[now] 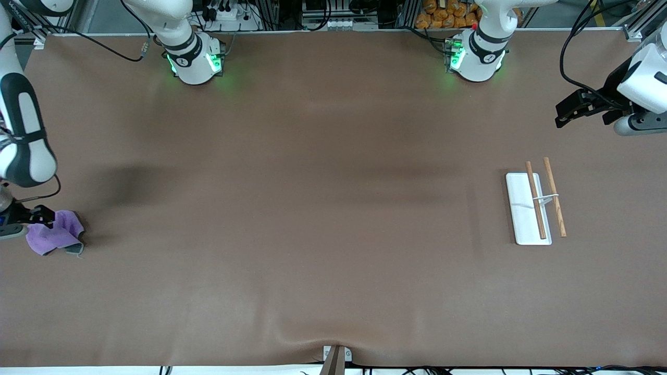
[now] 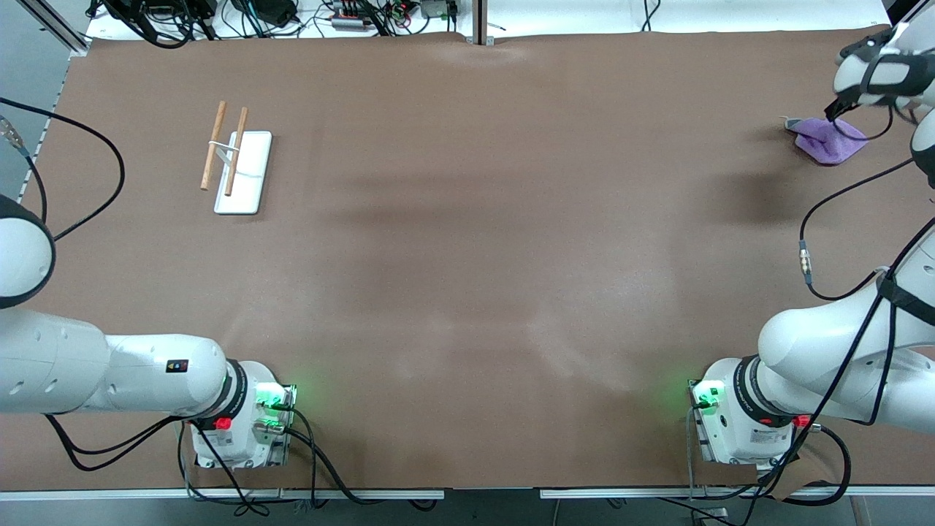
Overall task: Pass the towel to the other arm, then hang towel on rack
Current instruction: 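Lower the right gripper onto the purple towel and grasp its corner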
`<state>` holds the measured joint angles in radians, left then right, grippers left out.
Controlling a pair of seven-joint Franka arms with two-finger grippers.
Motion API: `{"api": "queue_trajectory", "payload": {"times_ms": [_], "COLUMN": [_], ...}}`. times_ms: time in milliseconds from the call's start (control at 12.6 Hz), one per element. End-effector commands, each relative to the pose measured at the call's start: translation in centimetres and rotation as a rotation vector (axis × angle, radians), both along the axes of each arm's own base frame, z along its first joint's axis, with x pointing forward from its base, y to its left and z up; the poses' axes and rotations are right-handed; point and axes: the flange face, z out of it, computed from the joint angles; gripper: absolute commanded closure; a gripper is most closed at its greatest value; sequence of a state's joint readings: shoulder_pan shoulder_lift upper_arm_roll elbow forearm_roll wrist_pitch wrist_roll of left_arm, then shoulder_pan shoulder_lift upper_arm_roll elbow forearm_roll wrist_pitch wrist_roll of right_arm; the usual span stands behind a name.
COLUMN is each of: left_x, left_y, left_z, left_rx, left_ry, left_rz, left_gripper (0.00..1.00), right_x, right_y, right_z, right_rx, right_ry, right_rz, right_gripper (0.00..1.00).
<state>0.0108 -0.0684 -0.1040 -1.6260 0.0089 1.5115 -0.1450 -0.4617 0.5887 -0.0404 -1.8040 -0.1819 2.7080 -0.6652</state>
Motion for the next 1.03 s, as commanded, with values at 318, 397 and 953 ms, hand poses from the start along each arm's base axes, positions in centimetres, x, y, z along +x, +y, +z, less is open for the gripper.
{"api": "queue_trajectory", "payload": {"times_ms": [318,397,953], "left_x": [0.1,0.1,0.5], "left_y": [-0.2,-0.1,0.0], "left_z": [0.8,0.8,0.5], "left_rx": [0.001,0.001,0.000], "left_ry": [-0.018,-0.020,-0.029], "left_rz": [-0.018,-0.017,-0.015], "left_gripper": [0.00,0.00,0.00], "right_x": [-2.8,-3.7,-3.6], "right_y": [1.3,1.3,2.2], "right_z": [-3.7,-5.2,-6.3], "right_rx": [-0.031,-0.045,-0.069], "right_ry": [-0.135,-0.192,-0.238], "right_rz": [0.048,0.054,0.104], "right_gripper": [0.06,0.13,1.00]}}
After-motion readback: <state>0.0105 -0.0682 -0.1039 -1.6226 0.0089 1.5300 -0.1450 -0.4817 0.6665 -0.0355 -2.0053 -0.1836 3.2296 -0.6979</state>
